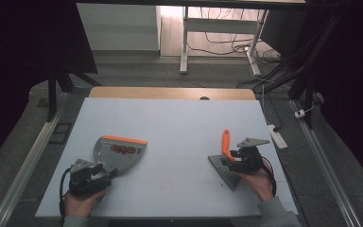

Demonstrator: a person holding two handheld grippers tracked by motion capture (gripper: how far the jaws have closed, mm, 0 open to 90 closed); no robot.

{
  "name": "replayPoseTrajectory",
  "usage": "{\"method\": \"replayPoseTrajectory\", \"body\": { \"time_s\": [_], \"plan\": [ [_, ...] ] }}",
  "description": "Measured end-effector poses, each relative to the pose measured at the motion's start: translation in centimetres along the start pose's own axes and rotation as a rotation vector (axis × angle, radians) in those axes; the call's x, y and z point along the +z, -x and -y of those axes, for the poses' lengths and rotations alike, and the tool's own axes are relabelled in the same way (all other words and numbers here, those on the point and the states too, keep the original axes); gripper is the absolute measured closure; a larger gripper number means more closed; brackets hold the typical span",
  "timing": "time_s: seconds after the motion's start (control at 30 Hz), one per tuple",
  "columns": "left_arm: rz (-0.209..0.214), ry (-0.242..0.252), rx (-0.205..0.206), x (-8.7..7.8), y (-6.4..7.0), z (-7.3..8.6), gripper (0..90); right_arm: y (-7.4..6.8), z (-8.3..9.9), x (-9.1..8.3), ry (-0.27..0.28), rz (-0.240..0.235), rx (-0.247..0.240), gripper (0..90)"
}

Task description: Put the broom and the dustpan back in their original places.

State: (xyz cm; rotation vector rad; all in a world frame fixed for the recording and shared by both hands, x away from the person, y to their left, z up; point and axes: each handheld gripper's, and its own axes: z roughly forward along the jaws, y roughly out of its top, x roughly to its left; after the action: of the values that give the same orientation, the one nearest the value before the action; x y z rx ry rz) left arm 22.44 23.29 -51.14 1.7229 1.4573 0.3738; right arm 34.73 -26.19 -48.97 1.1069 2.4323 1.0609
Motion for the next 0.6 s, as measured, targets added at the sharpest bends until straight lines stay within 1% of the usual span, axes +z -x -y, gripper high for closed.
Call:
{"method": "replayPoseTrajectory", "body": {
  "time_s": [0.13,0.2,0.27,0.33,0.47,0.6],
  "plan": [
    [0.035,-0.010,0.065,0.3,-0.1,-0.5,36.2,-0.8,0.3,0.0,-0.004,-0.019,-0.063,43.4],
    [0.050,-0.012,0.097,0.4,-0.2,-0.7,36.6,-1.0,0.4,-0.2,0.002,-0.023,-0.087,43.5],
    [0.073,-0.018,0.124,0.5,-0.4,-1.0,37.2,-1.1,0.6,-0.3,0.009,-0.031,-0.098,43.5],
    [0.092,-0.023,0.139,0.7,-0.6,-1.1,37.5,-1.1,0.9,-0.5,0.016,-0.036,-0.109,43.6],
    [0.114,-0.041,0.149,0.9,-0.9,-1.2,38.0,-1.1,1.4,-0.8,0.032,-0.042,-0.121,43.8],
    [0.123,-0.054,0.162,1.0,-0.9,-1.1,38.3,-1.1,1.8,-1.3,0.050,-0.037,-0.138,43.8]
  ]
}}
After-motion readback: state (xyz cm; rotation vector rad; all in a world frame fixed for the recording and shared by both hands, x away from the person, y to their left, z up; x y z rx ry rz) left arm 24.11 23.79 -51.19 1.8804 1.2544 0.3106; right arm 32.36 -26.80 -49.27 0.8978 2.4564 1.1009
